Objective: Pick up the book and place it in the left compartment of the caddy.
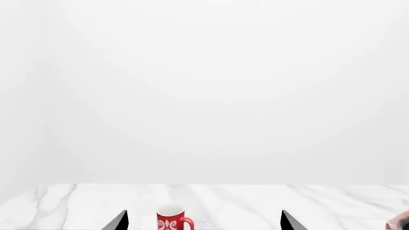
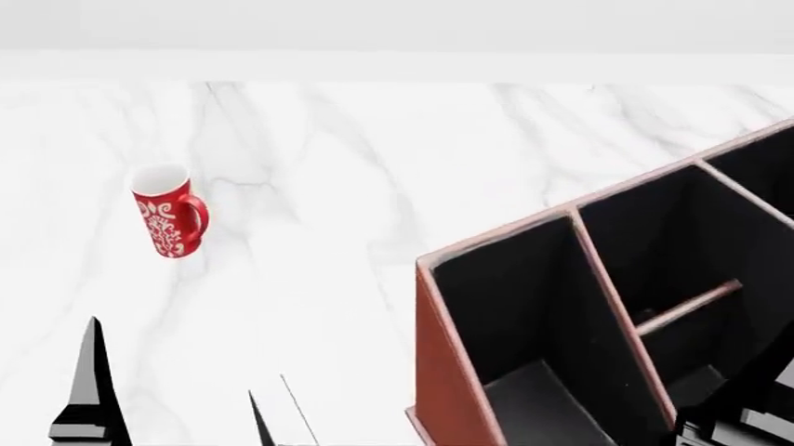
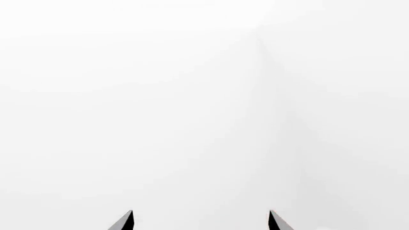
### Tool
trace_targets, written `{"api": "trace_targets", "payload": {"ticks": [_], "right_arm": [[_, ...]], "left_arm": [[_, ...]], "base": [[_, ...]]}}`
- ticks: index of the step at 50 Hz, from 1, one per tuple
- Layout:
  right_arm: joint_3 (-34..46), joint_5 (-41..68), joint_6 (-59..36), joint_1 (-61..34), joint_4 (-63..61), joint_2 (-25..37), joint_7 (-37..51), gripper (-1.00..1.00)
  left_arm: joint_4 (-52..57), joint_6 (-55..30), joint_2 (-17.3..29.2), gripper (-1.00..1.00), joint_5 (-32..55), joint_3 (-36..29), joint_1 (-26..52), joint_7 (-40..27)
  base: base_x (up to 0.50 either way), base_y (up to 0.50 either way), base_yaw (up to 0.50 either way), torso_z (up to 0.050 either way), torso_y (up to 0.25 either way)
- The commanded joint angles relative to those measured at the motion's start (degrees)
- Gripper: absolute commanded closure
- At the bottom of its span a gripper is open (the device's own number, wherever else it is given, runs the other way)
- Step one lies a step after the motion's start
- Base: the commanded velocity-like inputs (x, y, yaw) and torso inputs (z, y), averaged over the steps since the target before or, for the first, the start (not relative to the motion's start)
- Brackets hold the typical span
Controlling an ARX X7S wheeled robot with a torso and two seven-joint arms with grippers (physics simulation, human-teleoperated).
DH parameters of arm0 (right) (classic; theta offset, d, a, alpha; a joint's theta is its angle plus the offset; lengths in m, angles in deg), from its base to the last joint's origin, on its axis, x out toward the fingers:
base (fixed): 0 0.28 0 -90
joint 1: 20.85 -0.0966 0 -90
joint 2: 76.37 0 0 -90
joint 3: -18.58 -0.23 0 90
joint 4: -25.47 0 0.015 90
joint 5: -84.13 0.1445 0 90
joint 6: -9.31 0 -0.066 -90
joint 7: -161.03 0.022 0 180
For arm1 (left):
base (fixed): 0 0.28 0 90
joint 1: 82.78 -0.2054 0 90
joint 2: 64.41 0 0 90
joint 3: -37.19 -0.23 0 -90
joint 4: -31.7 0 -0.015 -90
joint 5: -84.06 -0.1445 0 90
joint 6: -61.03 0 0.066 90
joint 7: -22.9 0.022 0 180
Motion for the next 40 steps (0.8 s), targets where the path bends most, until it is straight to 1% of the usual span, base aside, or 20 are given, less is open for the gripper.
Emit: {"api": "trace_targets", "payload": {"ticks": [1, 40], "right_arm": [[-0.8, -0.3, 0.8, 0.2, 0.4, -0.6, -1.3, -1.0], [0.8, -0.1, 1.4, 0.5, 1.0, 0.9, -0.3, -1.0]], "left_arm": [[-1.0, 1.7, -0.5, -1.0, 1.8, 1.6, 0.3, 0.2], [-1.1, 2.4, 1.7, -1.0, 3.8, 0.6, 0.5, -2.2]], "base": [[0.0, -0.5, 0.0, 0.0, 0.0], [0.0, -0.5, 0.0, 0.0, 0.0]]}}
